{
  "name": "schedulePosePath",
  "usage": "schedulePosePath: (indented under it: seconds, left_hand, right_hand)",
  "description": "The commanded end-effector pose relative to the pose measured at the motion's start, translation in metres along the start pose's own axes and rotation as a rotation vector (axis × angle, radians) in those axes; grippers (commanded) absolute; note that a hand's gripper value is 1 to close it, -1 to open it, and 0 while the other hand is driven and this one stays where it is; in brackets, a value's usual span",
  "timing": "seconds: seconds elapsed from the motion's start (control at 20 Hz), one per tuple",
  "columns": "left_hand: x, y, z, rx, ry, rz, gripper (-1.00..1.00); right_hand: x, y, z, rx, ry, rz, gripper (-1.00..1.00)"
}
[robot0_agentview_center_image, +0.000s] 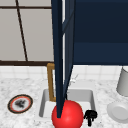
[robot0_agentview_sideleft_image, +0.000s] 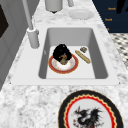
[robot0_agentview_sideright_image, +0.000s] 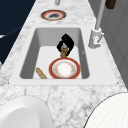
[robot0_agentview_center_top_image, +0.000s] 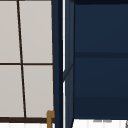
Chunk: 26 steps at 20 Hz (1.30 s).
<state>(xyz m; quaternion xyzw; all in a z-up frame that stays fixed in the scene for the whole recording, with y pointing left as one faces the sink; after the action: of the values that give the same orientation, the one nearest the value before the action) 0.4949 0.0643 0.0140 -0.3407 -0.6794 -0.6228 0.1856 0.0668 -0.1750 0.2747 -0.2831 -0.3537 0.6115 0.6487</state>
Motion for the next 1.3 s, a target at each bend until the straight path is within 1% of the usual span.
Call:
schedulePosePath:
  seconds: [0.0, 0.25, 0.5, 0.65, 0.85, 0.9, 1.0, 1.15, 1.25]
  left_hand:
    - [0.015, 0.013, 0.010, 0.077, 0.055, 0.013, 1.00]
    - [0.039, 0.033, 0.026, 0.076, 0.041, 0.044, 1.00]
    - [0.067, 0.057, 0.044, 0.070, 0.030, 0.061, 1.00]
    - [0.085, 0.072, 0.055, 0.071, 0.027, 0.067, 1.00]
    - [0.108, 0.090, 0.071, 0.061, 0.020, 0.076, 1.00]
    - [0.115, 0.095, 0.075, 0.053, 0.012, 0.071, 1.00]
    - [0.128, 0.099, 0.084, 0.038, 0.009, 0.056, 1.00]
    - [0.146, 0.107, 0.101, 0.039, 0.003, 0.051, 1.00]
    - [0.157, 0.115, 0.111, 0.042, 0.003, 0.056, 1.00]
  right_hand:
    - [0.000, 0.000, 0.000, 0.000, 0.000, 0.000, 0.00]
    - [0.000, 0.000, 0.000, 0.000, 0.000, 0.000, 0.00]
    - [0.000, 0.000, 0.000, 0.000, 0.000, 0.000, 0.00]
    - [0.000, 0.000, 0.000, 0.000, 0.000, 0.000, 0.00]
    - [0.000, 0.000, 0.000, 0.000, 0.000, 0.000, 0.00]
    - [0.000, 0.000, 0.000, 0.000, 0.000, 0.000, 0.00]
    - [0.000, 0.000, 0.000, 0.000, 0.000, 0.000, 0.00]
    - [0.000, 0.000, 0.000, 0.000, 0.000, 0.000, 0.00]
    - [0.000, 0.000, 0.000, 0.000, 0.000, 0.000, 0.00]
